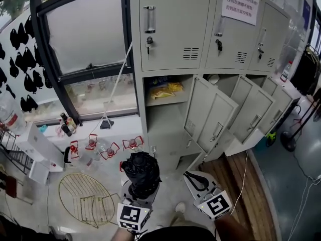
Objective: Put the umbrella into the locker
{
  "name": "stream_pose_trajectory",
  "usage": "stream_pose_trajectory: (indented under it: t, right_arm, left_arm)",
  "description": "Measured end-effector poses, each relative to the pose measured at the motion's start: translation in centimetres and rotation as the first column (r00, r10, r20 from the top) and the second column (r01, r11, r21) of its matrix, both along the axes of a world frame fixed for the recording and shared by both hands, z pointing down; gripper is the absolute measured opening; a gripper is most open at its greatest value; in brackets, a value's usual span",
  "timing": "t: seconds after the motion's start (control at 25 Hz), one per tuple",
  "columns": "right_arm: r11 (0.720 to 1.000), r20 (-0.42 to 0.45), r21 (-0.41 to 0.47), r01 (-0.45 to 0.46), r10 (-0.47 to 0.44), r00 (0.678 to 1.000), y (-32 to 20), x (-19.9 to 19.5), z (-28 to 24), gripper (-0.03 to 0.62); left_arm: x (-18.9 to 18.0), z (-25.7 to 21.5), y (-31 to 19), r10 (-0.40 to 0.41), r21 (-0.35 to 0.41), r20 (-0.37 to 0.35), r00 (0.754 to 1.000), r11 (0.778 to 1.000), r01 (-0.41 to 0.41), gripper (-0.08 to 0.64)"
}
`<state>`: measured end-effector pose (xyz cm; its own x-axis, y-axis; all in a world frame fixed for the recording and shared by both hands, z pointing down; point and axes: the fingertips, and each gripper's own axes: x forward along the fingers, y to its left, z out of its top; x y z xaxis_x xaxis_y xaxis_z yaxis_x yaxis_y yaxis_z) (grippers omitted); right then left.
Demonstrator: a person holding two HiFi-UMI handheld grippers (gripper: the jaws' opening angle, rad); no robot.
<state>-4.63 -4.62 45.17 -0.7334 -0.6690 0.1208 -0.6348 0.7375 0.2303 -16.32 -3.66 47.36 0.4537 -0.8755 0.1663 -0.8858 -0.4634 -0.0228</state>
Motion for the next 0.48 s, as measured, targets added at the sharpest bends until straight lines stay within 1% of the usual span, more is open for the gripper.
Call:
stream_pose_trajectory:
  t: [0.12, 0.28, 0.36, 0.48]
  right_arm:
    - [0.999, 0.037, -0.029, -0.013, 0.015, 0.999, -2.0, 0.3, 0.4, 0.043]
    - [0.999, 0.041, -0.035, -0.006, 0.008, 0.999, -4.5, 0.5, 0.8, 0.043]
    - [0.999, 0.057, -0.045, 0.003, 0.0, 0.998, -5.6, 0.4, 0.9, 0.043]
    - [0.998, 0.059, -0.063, 0.009, -0.006, 0.998, -7.3, 0.7, 1.6, 0.043]
  left_arm:
    - [0.4, 0.1, -1.6, 0.003, -0.007, 0.009, 1.0, 1.0, -0.003, 0.264]
    - [0.7, 0.9, -3.8, 0.003, -0.026, 0.029, 1.0, 1.0, -0.002, 0.264]
    - [0.9, 1.2, -5.1, 0.003, -0.038, 0.031, 1.0, 0.999, -0.002, 0.263]
    - [1.4, 1.6, -6.8, 0.002, -0.05, 0.033, 0.999, 0.999, 0.0, 0.264]
